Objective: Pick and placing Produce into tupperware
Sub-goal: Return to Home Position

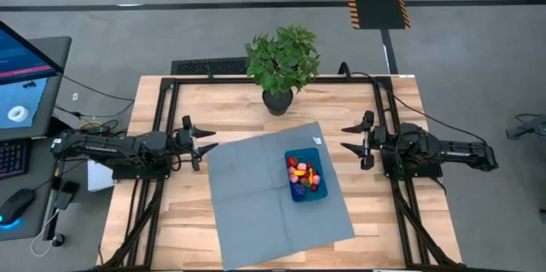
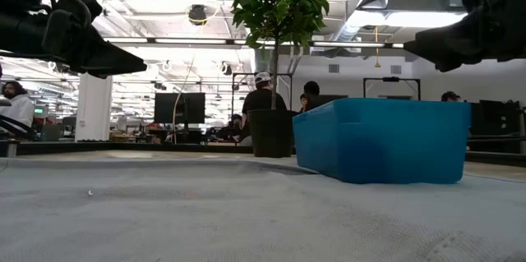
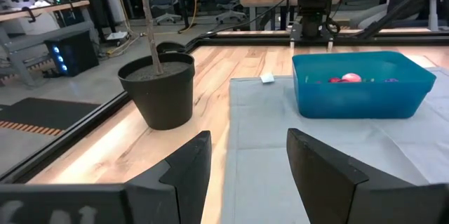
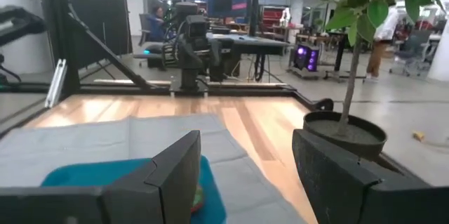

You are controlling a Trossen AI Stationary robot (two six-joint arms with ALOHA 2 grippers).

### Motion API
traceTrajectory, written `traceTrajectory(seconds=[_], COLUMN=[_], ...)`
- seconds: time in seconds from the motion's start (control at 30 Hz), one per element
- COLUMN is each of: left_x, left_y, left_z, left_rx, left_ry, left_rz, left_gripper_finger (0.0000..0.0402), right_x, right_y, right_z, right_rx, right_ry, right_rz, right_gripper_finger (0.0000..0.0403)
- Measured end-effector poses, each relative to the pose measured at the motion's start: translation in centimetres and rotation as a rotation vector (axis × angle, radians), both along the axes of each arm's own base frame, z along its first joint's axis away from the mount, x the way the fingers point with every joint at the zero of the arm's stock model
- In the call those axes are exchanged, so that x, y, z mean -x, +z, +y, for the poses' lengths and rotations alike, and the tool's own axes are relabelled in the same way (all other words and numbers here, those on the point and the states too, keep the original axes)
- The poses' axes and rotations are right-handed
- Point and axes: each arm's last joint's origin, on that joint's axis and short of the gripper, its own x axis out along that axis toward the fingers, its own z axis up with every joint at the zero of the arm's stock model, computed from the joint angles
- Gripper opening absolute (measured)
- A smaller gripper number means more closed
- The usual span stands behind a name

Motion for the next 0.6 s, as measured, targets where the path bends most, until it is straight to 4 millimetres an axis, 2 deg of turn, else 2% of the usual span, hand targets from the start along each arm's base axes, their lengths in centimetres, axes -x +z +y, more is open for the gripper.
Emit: traceTrajectory(seconds=[0.1,0.6], left_x=[0.0,0.0], left_y=[0.0,0.0], left_z=[0.0,0.0], left_rx=[0.0,0.0], left_ry=[0.0,0.0], left_rz=[0.0,0.0], left_gripper_finger=[0.0178,0.0178], right_x=[0.0,0.0], right_y=[0.0,-0.02], right_z=[0.01,0.01], right_rx=[0.044,0.046], right_ry=[0.001,0.003], right_rz=[0.005,0.005], right_gripper_finger=[0.0249,0.0249])
